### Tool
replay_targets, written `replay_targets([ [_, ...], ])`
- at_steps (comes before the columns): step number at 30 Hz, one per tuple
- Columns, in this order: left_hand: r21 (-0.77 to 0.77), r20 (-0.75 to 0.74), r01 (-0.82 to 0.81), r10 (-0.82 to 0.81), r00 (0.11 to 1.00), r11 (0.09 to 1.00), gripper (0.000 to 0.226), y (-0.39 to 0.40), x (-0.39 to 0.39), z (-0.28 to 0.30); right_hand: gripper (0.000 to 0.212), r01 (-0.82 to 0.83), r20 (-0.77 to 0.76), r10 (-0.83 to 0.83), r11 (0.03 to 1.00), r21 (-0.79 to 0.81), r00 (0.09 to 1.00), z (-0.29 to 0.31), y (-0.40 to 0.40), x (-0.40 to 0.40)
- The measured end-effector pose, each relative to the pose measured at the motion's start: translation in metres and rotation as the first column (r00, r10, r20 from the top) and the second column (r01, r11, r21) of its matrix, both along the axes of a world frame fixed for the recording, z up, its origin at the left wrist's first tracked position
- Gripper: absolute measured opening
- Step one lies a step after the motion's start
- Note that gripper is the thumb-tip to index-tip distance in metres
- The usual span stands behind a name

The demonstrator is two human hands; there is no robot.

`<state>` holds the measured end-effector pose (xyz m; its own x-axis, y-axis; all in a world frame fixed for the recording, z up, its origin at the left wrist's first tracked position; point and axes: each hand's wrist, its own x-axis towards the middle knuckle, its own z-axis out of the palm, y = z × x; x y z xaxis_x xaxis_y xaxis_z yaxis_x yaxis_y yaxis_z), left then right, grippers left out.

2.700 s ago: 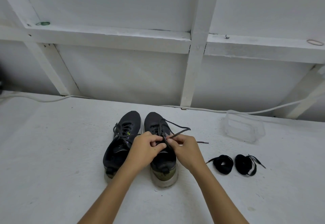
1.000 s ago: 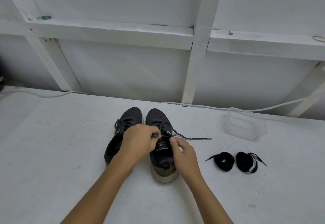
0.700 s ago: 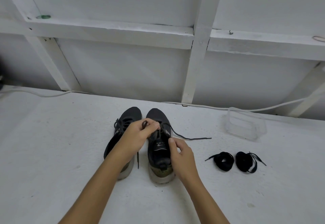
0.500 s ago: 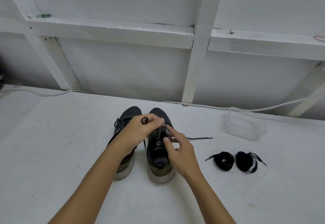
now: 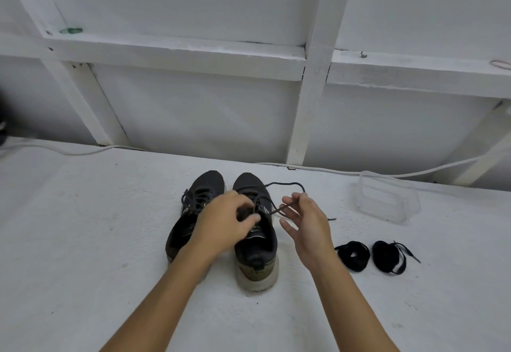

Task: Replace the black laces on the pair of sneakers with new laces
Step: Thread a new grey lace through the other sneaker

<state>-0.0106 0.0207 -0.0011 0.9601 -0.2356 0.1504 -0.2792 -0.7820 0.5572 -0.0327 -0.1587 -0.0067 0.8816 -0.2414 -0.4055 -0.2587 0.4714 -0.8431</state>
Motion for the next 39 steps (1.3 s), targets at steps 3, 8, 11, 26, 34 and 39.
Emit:
replay_targets([
  [3, 0.066, -0.024, -0.008, 0.009, 1.0, 0.998, 0.029, -0.002, -0.008, -0.01, 0.013, 0.037, -0.01, -0.037, 0.999, 0.031, 0.999, -0.003, -0.001, 0.001],
  [8, -0.154, 0.068, -0.183, 0.195, 0.978, 0.971, 0.003, -0.006, -0.017, -0.02, 0.022, 0.1, -0.14, -0.096, 0.995, 0.02, 0.985, -0.016, -0.003, 0.003],
  [11, -0.581, -0.326, -0.408, 0.258, 0.91, 0.705, 0.009, -0.01, -0.018, -0.004, 0.015, 0.176, -0.154, -0.161, 0.98, 0.089, 0.975, -0.024, -0.008, 0.002],
  [26, 0.251, 0.219, -0.397, 0.347, 0.912, 0.883, 0.053, 0.02, -0.003, -0.01, 0.026, 0.041, 0.035, -0.022, 0.608, -0.793, 0.999, -0.033, -0.001, -0.006],
  [34, 0.362, -0.179, -0.021, 0.092, 0.98, 0.932, 0.024, 0.002, 0.024, -0.013, 0.019, -0.271, -0.074, 0.392, 0.475, -0.837, 0.917, -0.021, 0.0, 0.035],
  [39, 0.013, -0.197, -0.236, 0.233, 0.952, 0.972, 0.019, -0.007, 0.033, -0.02, 0.019, -0.314, -0.108, 0.458, 0.401, -0.861, 0.882, -0.012, 0.002, 0.054],
])
